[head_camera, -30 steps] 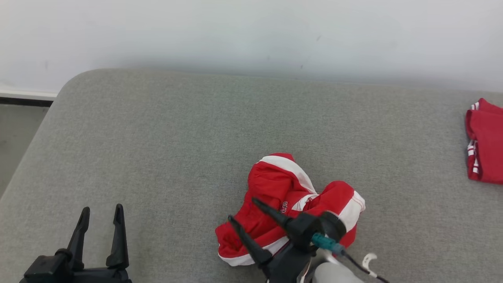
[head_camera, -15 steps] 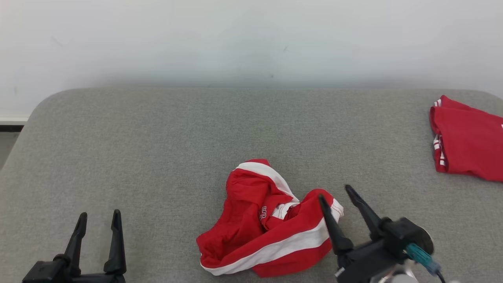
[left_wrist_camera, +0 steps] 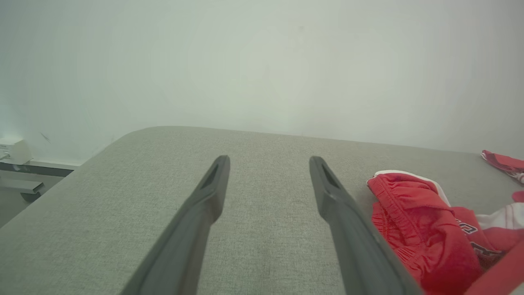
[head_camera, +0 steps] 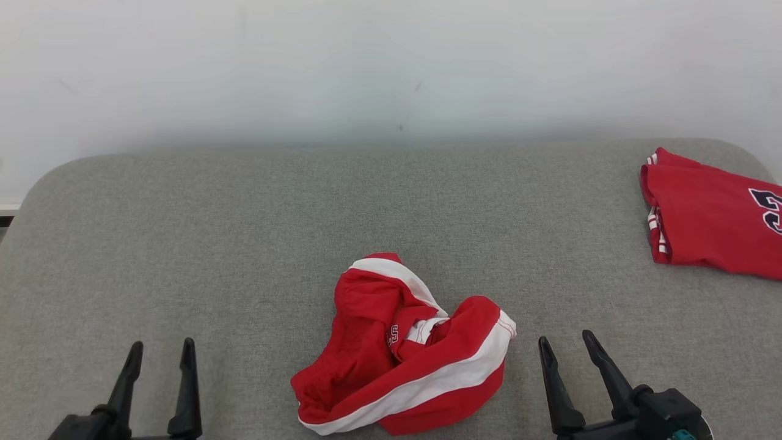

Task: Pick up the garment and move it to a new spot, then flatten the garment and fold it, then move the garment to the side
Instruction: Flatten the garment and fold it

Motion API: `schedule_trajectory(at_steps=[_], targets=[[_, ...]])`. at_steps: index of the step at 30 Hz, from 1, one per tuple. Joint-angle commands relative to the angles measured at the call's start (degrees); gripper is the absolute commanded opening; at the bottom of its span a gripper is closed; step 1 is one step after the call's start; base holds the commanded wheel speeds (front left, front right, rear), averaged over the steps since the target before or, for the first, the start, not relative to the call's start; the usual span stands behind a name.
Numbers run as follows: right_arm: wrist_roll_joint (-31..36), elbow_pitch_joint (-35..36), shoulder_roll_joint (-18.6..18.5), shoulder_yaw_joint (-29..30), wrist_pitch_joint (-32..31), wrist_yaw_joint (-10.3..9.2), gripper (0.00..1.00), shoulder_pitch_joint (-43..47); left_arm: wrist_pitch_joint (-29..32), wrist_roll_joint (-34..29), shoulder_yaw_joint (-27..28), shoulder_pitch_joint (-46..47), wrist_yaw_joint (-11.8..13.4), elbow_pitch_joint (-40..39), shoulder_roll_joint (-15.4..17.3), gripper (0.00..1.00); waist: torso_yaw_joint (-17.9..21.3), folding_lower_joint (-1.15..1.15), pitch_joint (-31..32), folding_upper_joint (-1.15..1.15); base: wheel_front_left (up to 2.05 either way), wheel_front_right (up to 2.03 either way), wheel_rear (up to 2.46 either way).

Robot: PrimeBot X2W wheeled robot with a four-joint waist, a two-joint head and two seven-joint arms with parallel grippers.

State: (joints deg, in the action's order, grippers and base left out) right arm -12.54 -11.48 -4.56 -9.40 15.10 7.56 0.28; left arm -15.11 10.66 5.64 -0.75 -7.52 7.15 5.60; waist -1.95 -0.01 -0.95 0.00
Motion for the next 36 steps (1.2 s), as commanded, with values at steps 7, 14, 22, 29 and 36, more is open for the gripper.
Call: schedule_trajectory(at_steps=[7, 14, 22, 29, 36], targets=[[1.05, 1.07, 0.53, 0.61, -0.83, -0.17, 1.00, -1.35, -0.03, 0.58, -6.64, 3.39, 0.11, 1.36, 2.49, 1.00, 0.86, 0.01, -0.81, 0.00, 0.00, 0.00, 0.00], [1.25, 0.60, 0.81, 0.39, -0.98, -0.17, 1.00, -1.72, -0.01, 3.16, -16.59, 8.36, 0.11, 7.48, 6.34, 1.00, 2.63, 0.01, -1.48, 0.00, 0.00, 0.00, 0.00], [1.16, -0.05, 1.22, 0.37, -0.76, -0.17, 1.00, -2.08, 0.81, 6.17, -26.25, 11.87, 0.12, 17.62, 8.81, 1.00, 5.40, 0.01, -2.97, 0.00, 0.00, 0.00, 0.00], [1.20, -0.77, 1.34, 0.87, -0.51, -0.17, 1.00, -3.16, 1.77, 8.66, -31.92, 15.01, 0.12, 25.43, 9.99, 1.00, 7.33, 0.01, -4.40, 0.00, 0.00, 0.00, 0.00], [1.44, -1.13, 1.49, 1.57, -0.29, -0.17, 1.00, -3.32, 0.39, 11.69, -30.26, 19.24, 0.74, 27.75, 10.87, 0.00, 7.55, 0.01, -4.55, 0.00, 0.00, 0.00, 0.00]])
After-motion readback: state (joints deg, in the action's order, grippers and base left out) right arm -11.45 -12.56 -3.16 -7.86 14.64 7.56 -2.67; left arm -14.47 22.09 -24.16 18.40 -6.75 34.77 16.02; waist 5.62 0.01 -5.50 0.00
